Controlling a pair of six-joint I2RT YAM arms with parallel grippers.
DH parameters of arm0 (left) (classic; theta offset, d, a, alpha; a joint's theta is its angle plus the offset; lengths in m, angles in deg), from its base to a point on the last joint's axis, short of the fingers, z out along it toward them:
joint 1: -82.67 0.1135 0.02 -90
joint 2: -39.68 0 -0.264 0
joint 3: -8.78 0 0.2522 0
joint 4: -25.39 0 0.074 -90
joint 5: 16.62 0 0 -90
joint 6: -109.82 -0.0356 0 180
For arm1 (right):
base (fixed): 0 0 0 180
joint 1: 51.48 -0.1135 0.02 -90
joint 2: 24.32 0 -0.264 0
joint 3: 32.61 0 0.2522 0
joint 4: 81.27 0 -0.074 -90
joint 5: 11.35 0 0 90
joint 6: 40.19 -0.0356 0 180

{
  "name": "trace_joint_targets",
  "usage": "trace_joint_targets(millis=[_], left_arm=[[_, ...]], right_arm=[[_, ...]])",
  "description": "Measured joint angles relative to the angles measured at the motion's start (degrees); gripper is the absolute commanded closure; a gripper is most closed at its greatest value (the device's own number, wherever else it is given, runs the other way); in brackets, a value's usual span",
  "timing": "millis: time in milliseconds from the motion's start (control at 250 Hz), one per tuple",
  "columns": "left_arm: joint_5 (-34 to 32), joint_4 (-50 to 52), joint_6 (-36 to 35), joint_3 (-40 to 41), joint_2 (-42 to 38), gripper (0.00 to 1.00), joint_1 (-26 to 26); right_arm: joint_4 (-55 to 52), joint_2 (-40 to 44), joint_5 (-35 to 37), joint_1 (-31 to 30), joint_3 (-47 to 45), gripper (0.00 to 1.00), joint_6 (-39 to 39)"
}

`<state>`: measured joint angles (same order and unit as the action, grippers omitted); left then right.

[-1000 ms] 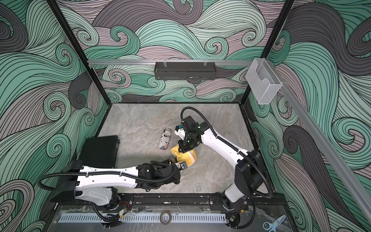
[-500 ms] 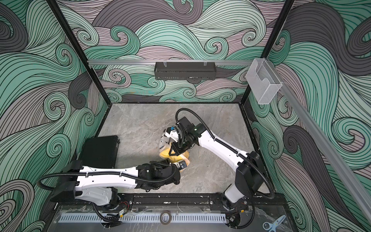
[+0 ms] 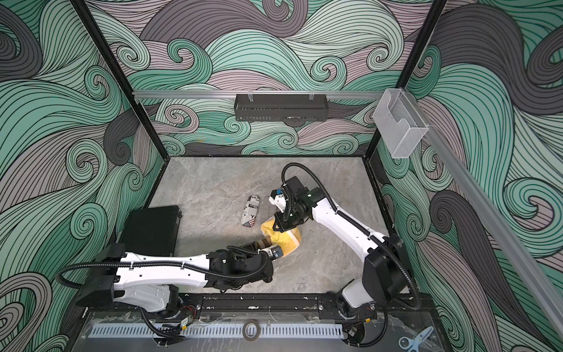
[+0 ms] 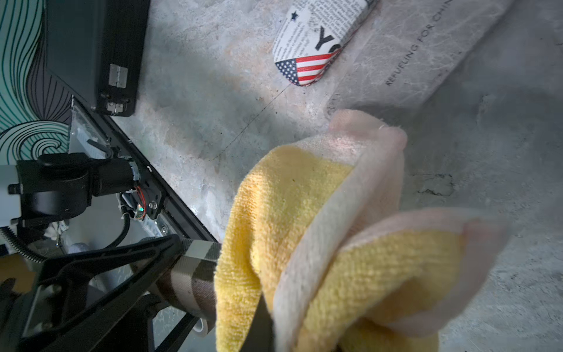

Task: Wipe the eyeglass case
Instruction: Wipe the dirt from the eyeglass case.

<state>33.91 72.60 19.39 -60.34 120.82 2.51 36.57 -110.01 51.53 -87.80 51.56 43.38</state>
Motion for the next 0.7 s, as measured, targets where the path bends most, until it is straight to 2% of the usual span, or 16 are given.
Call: trace_joint_targets(millis=[184,328,396,563,699], left_arm=[[-1.46,0.02,0.66,0.0,0.0,0.54,0.02],[-1.6,0.42,1.27,0.0,0.0,0.54,0.04],[-1.38,0.42,1.33,0.0,0.0,0.55,0.02],[-0.85,0.48,1.31,0.02,0.0,0.54,0.02],[-0.92,0.66,1.44,0.02,0.0,0.54,0.0]], right_arm=[[1.81,-2.38,-6.23,-6.64,3.26,1.0,0.31],[2.82,-2.34,-5.95,-5.79,2.38,1.0,-0.09],[3.06,-1.7,-4.26,-4.17,1.05,1.0,-0.55],[0.72,-0.76,7.15,-0.83,0.09,1.0,-1.29],[0.52,-0.72,8.22,-0.87,0.09,1.0,-1.27]])
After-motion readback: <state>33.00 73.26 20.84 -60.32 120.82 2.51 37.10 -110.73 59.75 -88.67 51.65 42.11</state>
